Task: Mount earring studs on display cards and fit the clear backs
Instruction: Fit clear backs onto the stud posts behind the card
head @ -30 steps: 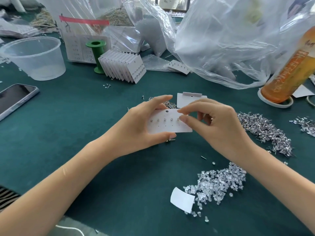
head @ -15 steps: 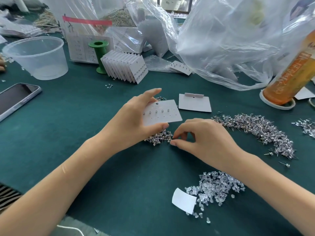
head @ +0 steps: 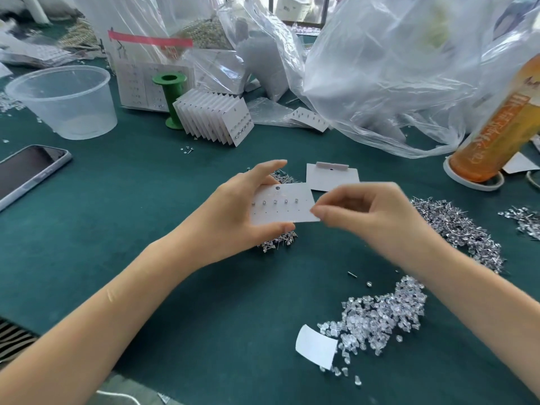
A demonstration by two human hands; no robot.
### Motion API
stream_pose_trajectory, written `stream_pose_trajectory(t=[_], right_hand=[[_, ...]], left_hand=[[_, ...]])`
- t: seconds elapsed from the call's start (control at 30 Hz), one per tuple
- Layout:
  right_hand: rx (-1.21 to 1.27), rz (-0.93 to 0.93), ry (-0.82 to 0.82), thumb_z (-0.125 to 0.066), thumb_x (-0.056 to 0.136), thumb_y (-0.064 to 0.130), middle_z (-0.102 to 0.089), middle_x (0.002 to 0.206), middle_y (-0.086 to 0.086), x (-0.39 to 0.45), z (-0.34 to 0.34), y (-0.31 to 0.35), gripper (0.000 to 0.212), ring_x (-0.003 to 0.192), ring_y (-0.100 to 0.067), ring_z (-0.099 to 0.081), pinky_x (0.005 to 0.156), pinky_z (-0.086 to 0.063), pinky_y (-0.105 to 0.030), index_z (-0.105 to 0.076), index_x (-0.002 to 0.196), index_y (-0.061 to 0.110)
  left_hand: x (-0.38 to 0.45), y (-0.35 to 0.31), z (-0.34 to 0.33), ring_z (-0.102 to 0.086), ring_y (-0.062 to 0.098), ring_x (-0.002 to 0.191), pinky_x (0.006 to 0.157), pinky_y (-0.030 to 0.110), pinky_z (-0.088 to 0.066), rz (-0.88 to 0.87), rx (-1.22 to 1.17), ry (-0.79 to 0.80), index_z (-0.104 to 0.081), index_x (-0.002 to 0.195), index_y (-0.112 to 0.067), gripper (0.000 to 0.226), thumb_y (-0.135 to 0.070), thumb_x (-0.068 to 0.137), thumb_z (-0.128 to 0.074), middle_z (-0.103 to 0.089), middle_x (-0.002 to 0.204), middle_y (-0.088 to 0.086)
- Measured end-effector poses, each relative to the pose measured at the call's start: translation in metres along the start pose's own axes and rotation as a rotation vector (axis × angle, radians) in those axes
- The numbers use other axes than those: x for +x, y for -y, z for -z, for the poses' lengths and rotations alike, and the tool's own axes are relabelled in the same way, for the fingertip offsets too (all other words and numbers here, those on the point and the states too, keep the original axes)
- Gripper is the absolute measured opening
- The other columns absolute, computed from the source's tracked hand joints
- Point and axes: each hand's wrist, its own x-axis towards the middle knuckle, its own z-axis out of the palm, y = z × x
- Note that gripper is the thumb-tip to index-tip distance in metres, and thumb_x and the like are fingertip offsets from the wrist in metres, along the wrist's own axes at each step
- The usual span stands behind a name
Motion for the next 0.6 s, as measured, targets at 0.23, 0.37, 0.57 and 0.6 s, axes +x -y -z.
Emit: stream_pose_trajectory(t=[0.23, 0.37, 0.57, 0.6], right_hand=[[0.156, -0.223, -0.061, -0.073, 0.080, 0.018, -0.057, 0.052, 0.009, 0.005, 0.007, -0.003, 0.008, 0.042, -0.003, -0.037, 0.039, -0.029, -0.010, -0.074, 0.072, 0.015], [0.168, -0.247, -0.034, -0.072, 0.081, 0.016, -0.056, 0.053, 0.008, 0.006, 0.007, -0.006, 0.007, 0.042, -0.004, -0.037, 0.038, -0.029, -0.010, -0.075, 0.076, 0.011], [0.183, -0.254, -0.013, -0.073, 0.080, 0.017, -0.057, 0.054, 0.008, 0.006, 0.007, -0.010, 0.007, 0.043, -0.003, -0.038, 0.039, -0.030, -0.011, -0.076, 0.076, 0.012], [0.185, -0.252, -0.009, -0.072, 0.079, 0.018, -0.058, 0.055, 0.007, 0.006, 0.007, -0.010, 0.007, 0.043, -0.004, -0.038, 0.039, -0.030, -0.011, -0.076, 0.076, 0.012]], left_hand=[[-0.002, -0.007, -0.001, -0.051, -0.002, 0.114, 0.096, 0.014, -0.039, -0.043, -0.045, 0.062, -0.034, 0.138, -0.042, 0.082, -0.040, 0.069, -0.078, -0.055, 0.120, -0.016], [-0.003, -0.007, 0.000, -0.051, -0.003, 0.114, 0.096, 0.016, -0.040, -0.050, -0.043, 0.068, -0.033, 0.138, -0.043, 0.082, -0.039, 0.070, -0.079, -0.055, 0.121, -0.015], [-0.003, -0.007, -0.001, -0.050, -0.005, 0.114, 0.095, 0.012, -0.038, -0.049, -0.043, 0.063, -0.033, 0.138, -0.042, 0.082, -0.041, 0.069, -0.078, -0.055, 0.120, -0.015], [-0.003, -0.007, 0.000, -0.050, -0.005, 0.114, 0.096, 0.012, -0.037, -0.050, -0.040, 0.064, -0.033, 0.138, -0.042, 0.082, -0.042, 0.070, -0.078, -0.055, 0.121, -0.015]])
